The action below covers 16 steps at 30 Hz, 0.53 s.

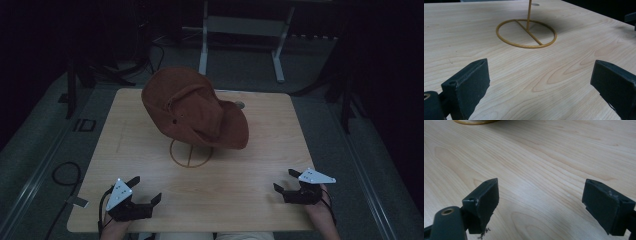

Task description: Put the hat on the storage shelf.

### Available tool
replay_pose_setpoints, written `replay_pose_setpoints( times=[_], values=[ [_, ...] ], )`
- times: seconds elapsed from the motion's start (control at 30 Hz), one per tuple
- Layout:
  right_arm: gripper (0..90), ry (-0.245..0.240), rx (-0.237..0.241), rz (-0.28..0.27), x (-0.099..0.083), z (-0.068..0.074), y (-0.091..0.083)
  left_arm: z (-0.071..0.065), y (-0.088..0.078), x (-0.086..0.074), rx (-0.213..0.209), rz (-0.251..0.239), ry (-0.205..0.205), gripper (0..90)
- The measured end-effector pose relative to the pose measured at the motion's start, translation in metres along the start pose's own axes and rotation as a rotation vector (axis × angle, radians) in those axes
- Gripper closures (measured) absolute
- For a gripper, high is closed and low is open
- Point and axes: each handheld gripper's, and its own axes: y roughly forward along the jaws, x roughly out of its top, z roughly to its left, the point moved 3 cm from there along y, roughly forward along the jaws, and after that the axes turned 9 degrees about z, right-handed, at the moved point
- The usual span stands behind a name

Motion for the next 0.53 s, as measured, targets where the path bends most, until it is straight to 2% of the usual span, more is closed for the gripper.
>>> replay_pose_setpoints(
  times=[0.2, 0.53],
  values=[
    [13.9, 0.015, 0.002, 0.004, -0.0016, -0.0027, 0.0004, 0.001, 0.0003, -0.0005, 0.002, 0.001, 0.0, 2.8],
    [13.9, 0.01, -0.001, 0.016, -0.0023, -0.0034, 0.0018, 0.0002, 0.0007, -0.0007, -0.002, 0.005, 0.005, 2.8]
  ],
)
